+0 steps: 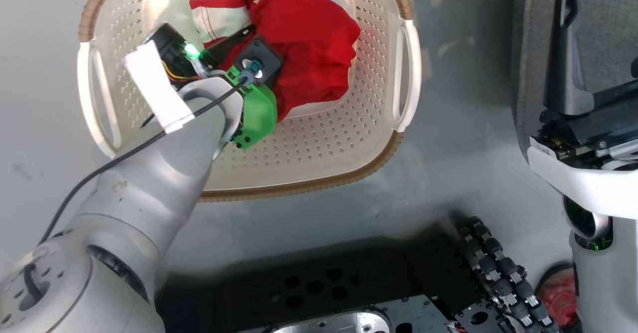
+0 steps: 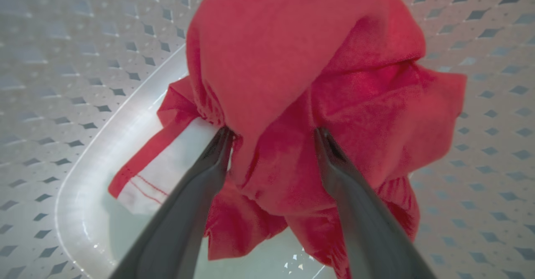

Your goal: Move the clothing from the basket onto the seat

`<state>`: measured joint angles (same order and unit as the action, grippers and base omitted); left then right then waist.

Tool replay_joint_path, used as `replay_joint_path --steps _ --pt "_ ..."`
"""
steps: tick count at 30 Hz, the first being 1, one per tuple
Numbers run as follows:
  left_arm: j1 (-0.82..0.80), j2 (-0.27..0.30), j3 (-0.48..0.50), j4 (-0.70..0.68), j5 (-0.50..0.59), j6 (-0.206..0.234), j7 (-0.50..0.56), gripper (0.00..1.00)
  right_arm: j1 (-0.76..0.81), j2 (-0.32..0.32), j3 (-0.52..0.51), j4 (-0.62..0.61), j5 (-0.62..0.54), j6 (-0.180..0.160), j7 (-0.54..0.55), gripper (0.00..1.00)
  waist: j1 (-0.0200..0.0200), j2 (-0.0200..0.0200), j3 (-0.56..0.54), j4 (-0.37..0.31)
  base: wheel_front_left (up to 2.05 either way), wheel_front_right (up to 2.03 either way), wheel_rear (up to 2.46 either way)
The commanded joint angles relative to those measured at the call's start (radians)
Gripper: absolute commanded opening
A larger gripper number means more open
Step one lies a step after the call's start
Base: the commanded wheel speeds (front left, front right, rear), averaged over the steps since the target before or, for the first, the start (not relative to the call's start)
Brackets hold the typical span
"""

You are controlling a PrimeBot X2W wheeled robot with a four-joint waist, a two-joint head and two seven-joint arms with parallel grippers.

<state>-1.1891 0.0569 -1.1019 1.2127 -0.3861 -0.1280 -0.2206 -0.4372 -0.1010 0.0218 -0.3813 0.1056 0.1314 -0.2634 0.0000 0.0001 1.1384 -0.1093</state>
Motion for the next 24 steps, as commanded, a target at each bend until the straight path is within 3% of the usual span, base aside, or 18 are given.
replay_joint_path --steps 1,9,10,11,12,24 --pt "0.016 -0.004 -0.014 -0.012 -0.030 -0.003 0.008 1.00 0.008 0.002 0.004 0.004 0.008 -0.001 -0.002 1.00 0.0000 -0.0001 0.000 -0.010 0.00 0.00 0.00" --pt "0.031 -0.004 -0.131 -0.099 -0.165 -0.003 0.080 1.00 0.025 0.001 0.002 -0.001 0.009 -0.001 -0.002 1.00 0.0000 -0.0001 -0.002 -0.027 0.00 0.00 0.00" --pt "0.026 -0.004 -0.141 -0.100 -0.173 -0.003 0.087 0.29 0.028 0.002 0.002 -0.002 0.007 -0.001 -0.002 1.00 0.0000 -0.0001 -0.002 -0.027 0.00 0.00 0.00" --pt "0.019 -0.004 -0.150 -0.097 -0.177 -0.003 0.094 0.04 0.031 0.003 0.003 -0.003 0.005 -0.001 -0.002 1.00 0.0000 -0.0001 -0.002 -0.028 0.00 0.00 0.00" --pt "0.011 -0.004 -0.156 -0.091 -0.178 -0.003 0.096 0.00 0.032 0.003 0.003 -0.004 0.005 -0.001 -0.002 1.00 0.0000 -0.0001 -0.002 -0.028 0.00 0.00 0.00" --pt "0.001 -0.005 -0.176 -0.046 -0.160 -0.003 -0.006 0.00 -0.036 0.005 0.009 -0.006 0.016 -0.001 -0.002 1.00 0.0000 -0.0001 -0.031 -0.010 0.00 0.00 0.00"
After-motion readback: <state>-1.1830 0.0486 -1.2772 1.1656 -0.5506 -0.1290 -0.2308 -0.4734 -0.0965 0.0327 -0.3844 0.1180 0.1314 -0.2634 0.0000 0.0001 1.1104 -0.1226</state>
